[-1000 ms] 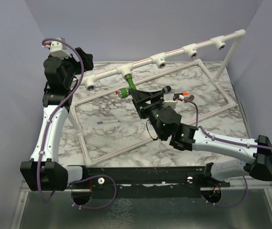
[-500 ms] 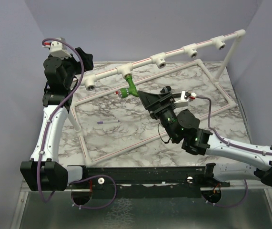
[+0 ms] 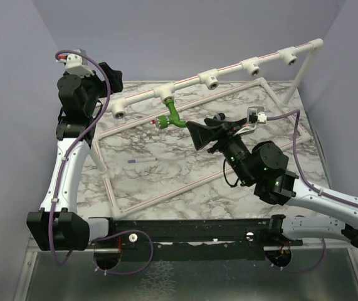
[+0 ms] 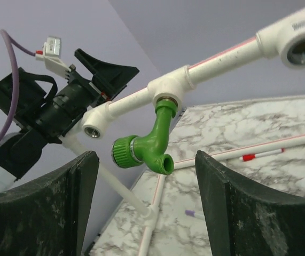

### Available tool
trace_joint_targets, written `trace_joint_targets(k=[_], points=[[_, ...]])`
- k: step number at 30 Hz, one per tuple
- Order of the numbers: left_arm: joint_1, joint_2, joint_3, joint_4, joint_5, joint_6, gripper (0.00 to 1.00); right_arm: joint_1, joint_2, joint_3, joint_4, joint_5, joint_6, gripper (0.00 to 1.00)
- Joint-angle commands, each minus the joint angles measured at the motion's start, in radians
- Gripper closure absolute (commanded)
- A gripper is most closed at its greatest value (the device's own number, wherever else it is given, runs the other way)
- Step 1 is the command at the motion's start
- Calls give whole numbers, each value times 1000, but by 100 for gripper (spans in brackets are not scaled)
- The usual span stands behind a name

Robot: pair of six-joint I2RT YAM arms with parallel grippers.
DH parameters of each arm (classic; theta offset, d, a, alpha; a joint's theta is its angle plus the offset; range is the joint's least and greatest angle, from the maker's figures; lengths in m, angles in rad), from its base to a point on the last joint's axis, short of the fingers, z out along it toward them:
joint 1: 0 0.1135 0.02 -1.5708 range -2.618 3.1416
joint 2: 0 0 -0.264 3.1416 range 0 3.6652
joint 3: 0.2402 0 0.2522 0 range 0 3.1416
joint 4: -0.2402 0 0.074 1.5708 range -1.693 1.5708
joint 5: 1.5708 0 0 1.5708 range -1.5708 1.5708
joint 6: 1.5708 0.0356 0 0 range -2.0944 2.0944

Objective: Install the water faucets

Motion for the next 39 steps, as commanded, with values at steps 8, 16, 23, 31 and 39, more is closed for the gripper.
trace_joint_targets(k=[8,16,23,31,39], points=[[25,57,-73,-184,22,-1,2,7,-12,147,-218,-310,-866,19],[25,56,-75,-183,20,1,2,7,20,168,-329,-423,-1285,17],[25,54,-75,-184,20,-1,2,8,94,177,-363,-391,-1571,16],[25,54,-75,-184,23,-2,2,16,190,139,-188,-308,-1835,14],[25,57,-75,-182,25,-4,2,30,305,127,4,-208,-2028,14]])
